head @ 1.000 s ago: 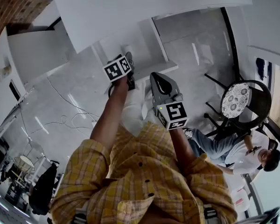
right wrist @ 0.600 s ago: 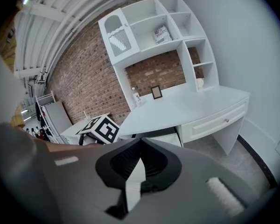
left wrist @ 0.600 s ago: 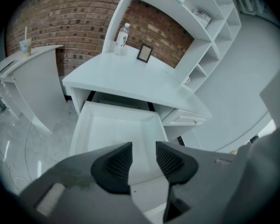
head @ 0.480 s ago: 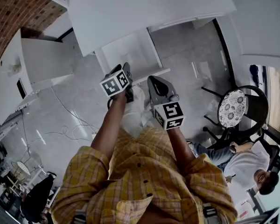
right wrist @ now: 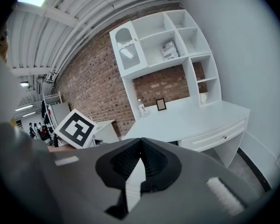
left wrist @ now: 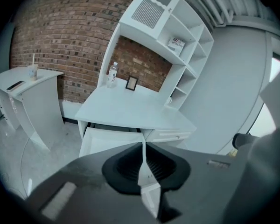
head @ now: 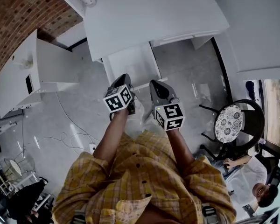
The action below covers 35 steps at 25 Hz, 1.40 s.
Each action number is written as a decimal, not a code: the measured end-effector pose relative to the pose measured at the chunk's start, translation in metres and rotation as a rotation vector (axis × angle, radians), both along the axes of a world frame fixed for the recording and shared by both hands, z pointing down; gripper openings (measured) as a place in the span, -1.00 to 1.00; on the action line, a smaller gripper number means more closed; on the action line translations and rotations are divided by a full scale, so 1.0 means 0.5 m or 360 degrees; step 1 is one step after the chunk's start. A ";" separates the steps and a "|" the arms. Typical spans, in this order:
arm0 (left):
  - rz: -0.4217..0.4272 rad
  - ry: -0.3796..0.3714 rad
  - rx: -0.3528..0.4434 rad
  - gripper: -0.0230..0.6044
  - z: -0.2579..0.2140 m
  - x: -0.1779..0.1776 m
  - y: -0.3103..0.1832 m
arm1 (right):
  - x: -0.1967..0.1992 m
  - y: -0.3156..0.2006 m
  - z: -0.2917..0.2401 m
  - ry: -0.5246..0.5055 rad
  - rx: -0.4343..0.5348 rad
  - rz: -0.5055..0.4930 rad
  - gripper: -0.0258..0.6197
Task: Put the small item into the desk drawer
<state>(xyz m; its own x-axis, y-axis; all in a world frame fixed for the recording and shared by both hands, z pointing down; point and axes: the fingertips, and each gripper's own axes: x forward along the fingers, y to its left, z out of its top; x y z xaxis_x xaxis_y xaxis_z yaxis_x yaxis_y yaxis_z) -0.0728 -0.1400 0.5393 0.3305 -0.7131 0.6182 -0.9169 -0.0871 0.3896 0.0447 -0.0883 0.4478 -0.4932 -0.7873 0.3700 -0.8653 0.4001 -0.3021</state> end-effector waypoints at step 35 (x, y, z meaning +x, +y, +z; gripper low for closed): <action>0.0213 -0.0156 0.0992 -0.92 -0.507 0.072 0.186 | 0.042 0.077 -0.365 -0.0127 0.0534 0.0026 -0.92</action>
